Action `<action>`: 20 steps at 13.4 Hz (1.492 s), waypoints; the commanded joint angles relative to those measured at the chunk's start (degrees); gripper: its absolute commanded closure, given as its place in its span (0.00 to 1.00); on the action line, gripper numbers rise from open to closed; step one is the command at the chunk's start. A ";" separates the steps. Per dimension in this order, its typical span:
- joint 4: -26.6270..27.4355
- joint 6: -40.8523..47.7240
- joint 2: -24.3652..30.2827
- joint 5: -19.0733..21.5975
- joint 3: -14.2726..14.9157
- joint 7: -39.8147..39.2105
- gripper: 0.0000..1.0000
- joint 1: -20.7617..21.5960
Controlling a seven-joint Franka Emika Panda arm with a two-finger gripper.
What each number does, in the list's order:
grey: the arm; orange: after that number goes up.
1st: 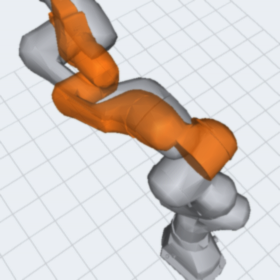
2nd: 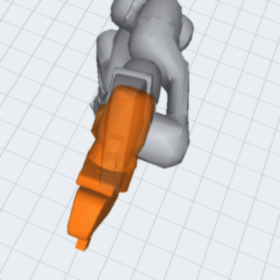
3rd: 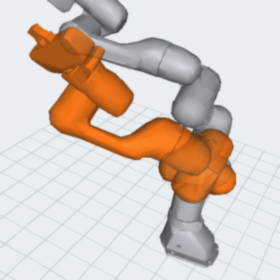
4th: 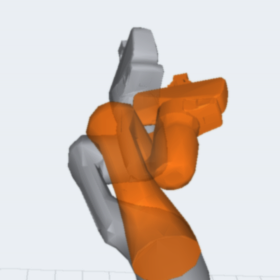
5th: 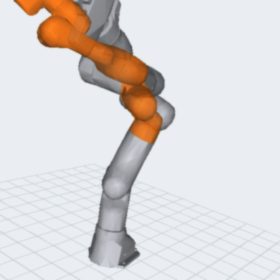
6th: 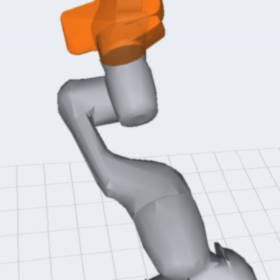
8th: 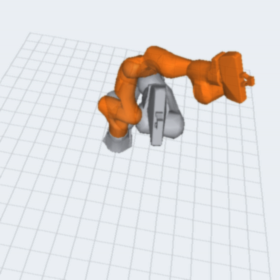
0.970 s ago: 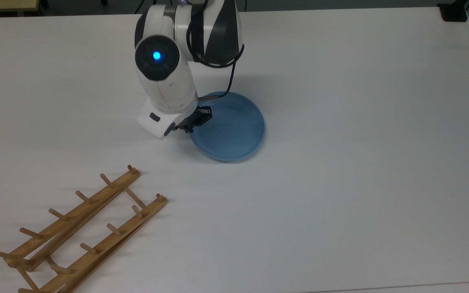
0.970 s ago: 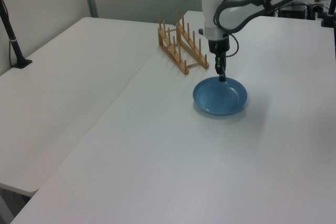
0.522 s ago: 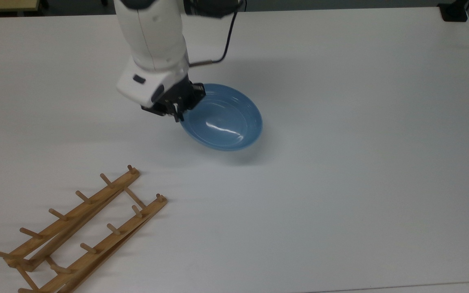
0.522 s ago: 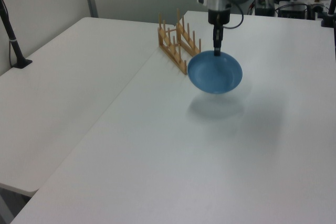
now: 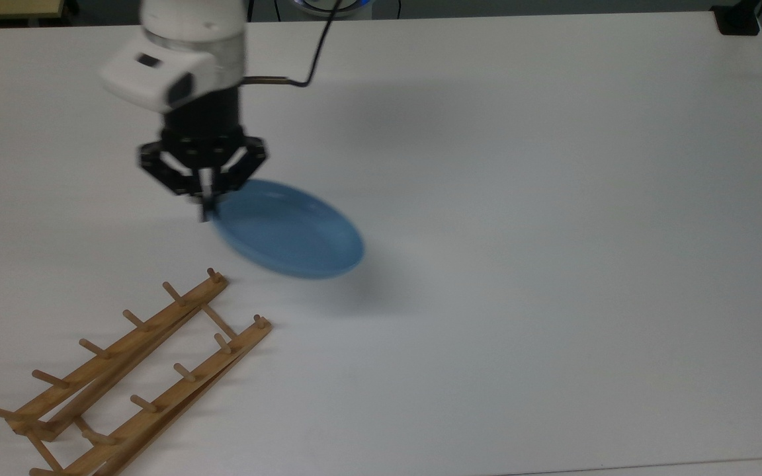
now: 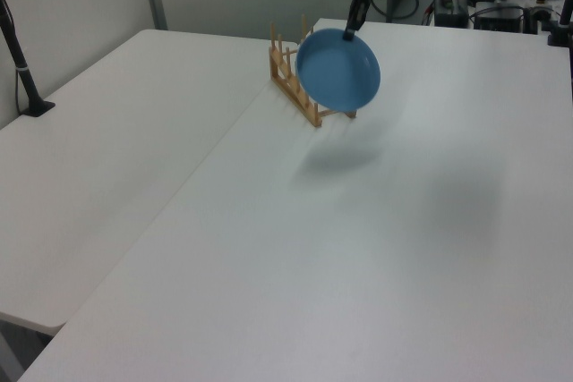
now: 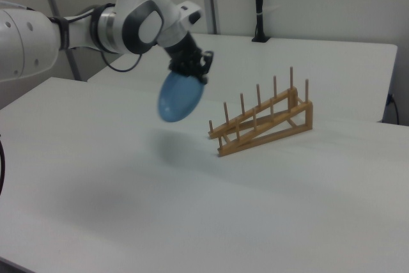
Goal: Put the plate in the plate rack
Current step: 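Lift the plate on edge and carry it toward the wooden rack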
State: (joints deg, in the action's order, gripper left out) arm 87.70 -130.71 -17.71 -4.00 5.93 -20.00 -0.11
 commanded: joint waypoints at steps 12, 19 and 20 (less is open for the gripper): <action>-7.71 -37.60 -10.68 -0.65 10.33 2.51 1.00 -4.01; -9.91 -44.63 -14.71 -0.74 11.30 2.51 1.00 -5.07; -10.78 -44.81 -15.59 -0.66 11.39 2.60 1.00 -5.07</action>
State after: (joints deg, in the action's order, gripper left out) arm 80.59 -173.47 -29.91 -4.03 15.97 -18.97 -5.66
